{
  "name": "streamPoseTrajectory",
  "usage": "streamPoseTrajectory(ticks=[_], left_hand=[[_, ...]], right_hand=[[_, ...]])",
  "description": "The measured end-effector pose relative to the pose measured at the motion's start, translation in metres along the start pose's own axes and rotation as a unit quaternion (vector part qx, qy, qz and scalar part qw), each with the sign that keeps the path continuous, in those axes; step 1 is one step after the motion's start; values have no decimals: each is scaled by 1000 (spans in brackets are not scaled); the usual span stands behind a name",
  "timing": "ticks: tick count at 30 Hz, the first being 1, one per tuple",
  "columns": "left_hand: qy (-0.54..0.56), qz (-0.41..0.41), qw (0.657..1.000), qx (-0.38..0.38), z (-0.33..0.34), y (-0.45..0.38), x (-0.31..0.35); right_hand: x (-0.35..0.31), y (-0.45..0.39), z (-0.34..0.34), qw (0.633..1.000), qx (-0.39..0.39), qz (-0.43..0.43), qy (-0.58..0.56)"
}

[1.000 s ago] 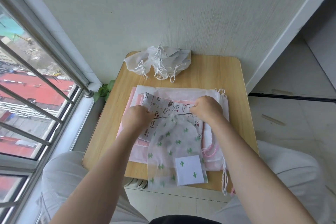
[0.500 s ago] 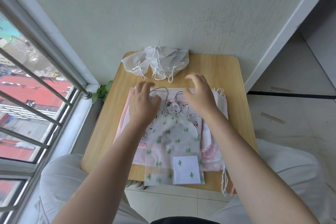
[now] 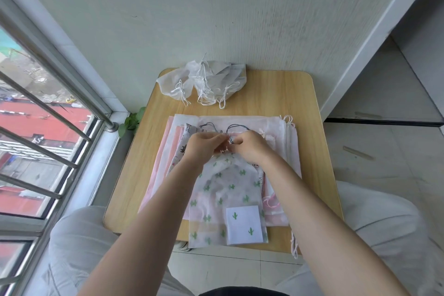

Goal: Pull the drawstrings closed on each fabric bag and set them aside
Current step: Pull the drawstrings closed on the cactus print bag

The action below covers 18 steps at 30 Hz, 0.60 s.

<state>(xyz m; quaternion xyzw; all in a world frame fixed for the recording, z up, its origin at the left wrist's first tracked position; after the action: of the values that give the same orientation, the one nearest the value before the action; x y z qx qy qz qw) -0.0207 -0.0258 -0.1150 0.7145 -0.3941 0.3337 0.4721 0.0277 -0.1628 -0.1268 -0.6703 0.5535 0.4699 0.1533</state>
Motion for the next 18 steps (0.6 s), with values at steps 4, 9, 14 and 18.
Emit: streamPoseTrajectory(ticks=[4,9,14,18], left_hand=[[89,4,996,-24,2,1,1],[17,12,999,-35,5,3,12],[94,34,980,-172,17,9,32],[60,28,970,-233,22,13,38]], right_hand=[[-2,4,-8,997,40,10,-72],[-29,7,-34,970,121,-47,-207],[-52,5,-35,976,105,-76,-177],[-52,3,-32,974,96,-75,-191]])
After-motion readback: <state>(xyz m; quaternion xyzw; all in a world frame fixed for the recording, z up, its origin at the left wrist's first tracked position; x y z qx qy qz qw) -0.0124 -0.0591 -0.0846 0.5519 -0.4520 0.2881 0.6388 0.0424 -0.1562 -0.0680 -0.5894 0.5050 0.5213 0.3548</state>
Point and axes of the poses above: each hand's wrist, its own y-axis away from the middle knuckle, its own z-axis out of the palm, x = y × z, the point moved 8 cm from there along -y, towards the middle knuckle, and after that the axes turned 7 degrees about -y, right-handed, at the moved point
